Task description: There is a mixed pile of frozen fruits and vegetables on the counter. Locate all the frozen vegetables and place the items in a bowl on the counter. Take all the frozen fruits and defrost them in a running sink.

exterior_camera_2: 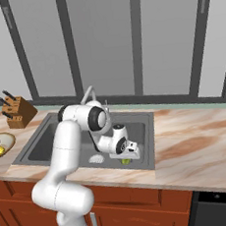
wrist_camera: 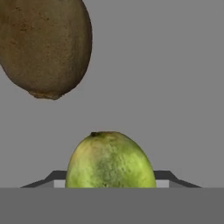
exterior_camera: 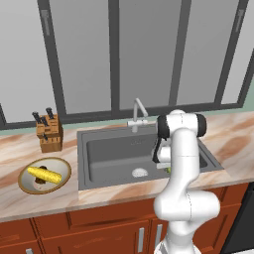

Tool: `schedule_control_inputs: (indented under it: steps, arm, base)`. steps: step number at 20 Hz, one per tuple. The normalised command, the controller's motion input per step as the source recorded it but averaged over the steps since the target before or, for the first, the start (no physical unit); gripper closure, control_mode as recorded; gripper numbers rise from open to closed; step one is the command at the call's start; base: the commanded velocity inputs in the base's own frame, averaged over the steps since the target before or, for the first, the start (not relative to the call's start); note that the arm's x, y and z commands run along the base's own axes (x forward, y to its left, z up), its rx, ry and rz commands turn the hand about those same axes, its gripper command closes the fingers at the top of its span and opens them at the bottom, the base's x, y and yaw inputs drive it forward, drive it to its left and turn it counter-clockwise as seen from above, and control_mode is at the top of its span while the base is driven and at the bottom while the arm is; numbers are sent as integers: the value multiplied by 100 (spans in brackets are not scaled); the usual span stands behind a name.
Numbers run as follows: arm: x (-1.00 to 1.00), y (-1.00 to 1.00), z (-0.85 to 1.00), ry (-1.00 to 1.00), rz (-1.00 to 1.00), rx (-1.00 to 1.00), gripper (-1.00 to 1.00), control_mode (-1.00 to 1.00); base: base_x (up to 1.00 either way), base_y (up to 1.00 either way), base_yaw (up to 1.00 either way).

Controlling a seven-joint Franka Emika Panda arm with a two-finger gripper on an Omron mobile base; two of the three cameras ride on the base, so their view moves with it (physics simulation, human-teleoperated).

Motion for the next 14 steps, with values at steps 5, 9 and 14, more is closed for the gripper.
schedule_control_inputs:
  steps: [5, 9, 14]
  arm:
    - [0, 1, -15, -3, -1, 0, -100, -100]
    - [0, -1, -9, 0, -1, 0, -100, -100]
    - [0, 0, 1, 0, 0, 0, -100, -100]
  base:
    - [0, 0, 0]
    - [0, 0, 0]
    - [0, 0, 0]
